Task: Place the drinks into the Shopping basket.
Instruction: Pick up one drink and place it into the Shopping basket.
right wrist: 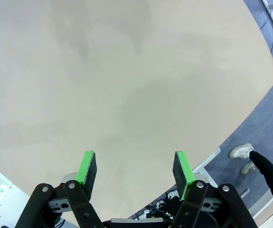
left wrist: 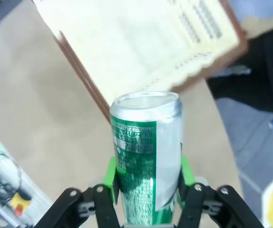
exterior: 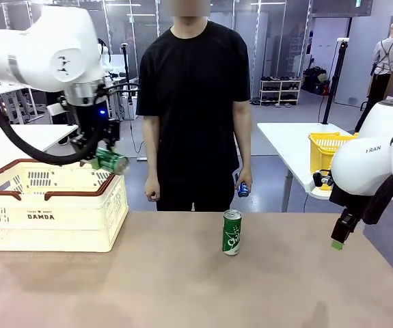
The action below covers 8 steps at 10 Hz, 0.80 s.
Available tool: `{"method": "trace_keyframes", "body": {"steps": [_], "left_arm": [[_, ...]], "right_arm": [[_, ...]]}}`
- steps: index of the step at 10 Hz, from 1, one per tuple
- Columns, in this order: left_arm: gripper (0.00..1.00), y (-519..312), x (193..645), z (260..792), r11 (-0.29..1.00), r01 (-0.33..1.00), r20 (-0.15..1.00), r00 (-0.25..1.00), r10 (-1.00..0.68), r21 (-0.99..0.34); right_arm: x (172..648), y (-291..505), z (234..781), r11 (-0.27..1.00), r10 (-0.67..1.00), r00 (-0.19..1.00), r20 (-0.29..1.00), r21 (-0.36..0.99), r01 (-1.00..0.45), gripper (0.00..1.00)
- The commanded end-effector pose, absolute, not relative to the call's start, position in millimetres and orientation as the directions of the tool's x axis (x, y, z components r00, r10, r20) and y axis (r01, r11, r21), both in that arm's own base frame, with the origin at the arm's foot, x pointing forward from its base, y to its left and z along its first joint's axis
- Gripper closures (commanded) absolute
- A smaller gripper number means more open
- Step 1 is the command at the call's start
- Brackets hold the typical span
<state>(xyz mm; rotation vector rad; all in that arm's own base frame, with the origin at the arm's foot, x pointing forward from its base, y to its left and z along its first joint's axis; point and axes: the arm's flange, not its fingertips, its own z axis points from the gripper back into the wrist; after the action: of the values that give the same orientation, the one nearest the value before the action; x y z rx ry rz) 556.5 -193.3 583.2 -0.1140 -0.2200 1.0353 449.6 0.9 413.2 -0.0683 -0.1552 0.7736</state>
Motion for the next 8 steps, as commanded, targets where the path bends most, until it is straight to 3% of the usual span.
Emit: {"method": "trace_keyframes", "body": {"steps": [1,5,7,8], "left_arm": [[0.43,-163,571,594,0.440,-0.874,0.117,0.424,0.898,-0.206],[0.43,-105,607,596,0.313,-0.932,0.073,0.304,0.950,-0.184],[0.43,-97,611,594,0.326,-0.924,0.035,0.325,0.945,-0.202],[0.43,-96,603,584,0.332,-0.923,0.101,0.317,0.943,-0.196]], "right_arm": [[449,1,413,0.714,0.700,0.705,0.114,-0.118,-0.690,0.19],[449,1,413,0.714,0.700,0.705,0.114,-0.118,-0.690,0.19],[449,1,413,0.714,0.700,0.705,0.114,-0.118,-0.690,0.19],[449,1,413,0.714,0.700,0.705,0.114,-0.118,-0.690,0.19]]}}
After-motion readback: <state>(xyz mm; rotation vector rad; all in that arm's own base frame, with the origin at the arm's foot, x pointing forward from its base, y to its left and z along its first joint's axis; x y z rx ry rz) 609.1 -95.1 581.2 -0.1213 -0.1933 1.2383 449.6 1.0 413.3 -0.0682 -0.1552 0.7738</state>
